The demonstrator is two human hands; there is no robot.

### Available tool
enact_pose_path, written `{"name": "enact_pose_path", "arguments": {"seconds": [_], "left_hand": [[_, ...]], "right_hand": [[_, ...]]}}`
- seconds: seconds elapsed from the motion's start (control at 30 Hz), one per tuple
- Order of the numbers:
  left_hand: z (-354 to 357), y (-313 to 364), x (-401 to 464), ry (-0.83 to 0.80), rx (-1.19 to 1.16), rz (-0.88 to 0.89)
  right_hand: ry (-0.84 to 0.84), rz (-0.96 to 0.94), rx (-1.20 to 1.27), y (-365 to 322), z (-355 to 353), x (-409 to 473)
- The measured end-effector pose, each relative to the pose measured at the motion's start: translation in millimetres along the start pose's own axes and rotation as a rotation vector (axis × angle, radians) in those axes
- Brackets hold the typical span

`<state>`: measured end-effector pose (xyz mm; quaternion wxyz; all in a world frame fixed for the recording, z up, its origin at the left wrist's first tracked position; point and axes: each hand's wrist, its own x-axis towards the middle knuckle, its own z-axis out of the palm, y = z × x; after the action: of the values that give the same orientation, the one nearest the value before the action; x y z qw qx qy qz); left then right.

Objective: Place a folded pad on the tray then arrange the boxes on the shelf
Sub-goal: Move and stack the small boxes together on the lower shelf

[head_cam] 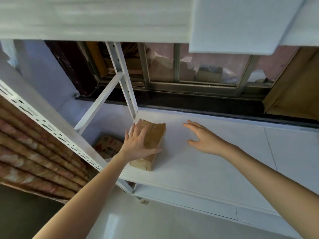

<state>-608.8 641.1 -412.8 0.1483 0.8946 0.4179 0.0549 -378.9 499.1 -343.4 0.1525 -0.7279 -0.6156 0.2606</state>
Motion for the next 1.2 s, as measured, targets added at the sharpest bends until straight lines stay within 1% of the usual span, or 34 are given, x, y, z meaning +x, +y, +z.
{"name": "enact_pose_path", "arguments": {"seconds": [0.1,0.27,0.43,0.63,0.8,1.0,1.2], "left_hand": [[-8.0,33.0,11.1,0.055,0.043,0.055],[-19.2,121.3,26.5,0.086,0.037,0.124],[-18.8,221.2,31.1,0.104,0.005,0.217],[0.1,355.2,13.5,0.136,-0.010,0.349],[15.3,455.9,2.3,0.115,-0.023,0.409],[29.8,539.7,1.6,0.108,-0.017,0.517],[48.8,609.8,10.9,0.048,-0.013,0.599]], "right_hand": [[0.050,0.020,0.016,18.0,-18.7,-21.7],[0.145,0.053,-0.008,54.8,-61.3,-73.8],[0.206,0.087,-0.032,102.1,-113.7,-141.9],[0.289,0.123,-0.072,172.5,-171.7,-241.3],[0.346,0.179,-0.081,226.7,-206.7,-317.3],[0.410,0.247,-0.081,275.2,-231.1,-382.4],[0.465,0.328,-0.085,318.0,-248.2,-433.6]]}}
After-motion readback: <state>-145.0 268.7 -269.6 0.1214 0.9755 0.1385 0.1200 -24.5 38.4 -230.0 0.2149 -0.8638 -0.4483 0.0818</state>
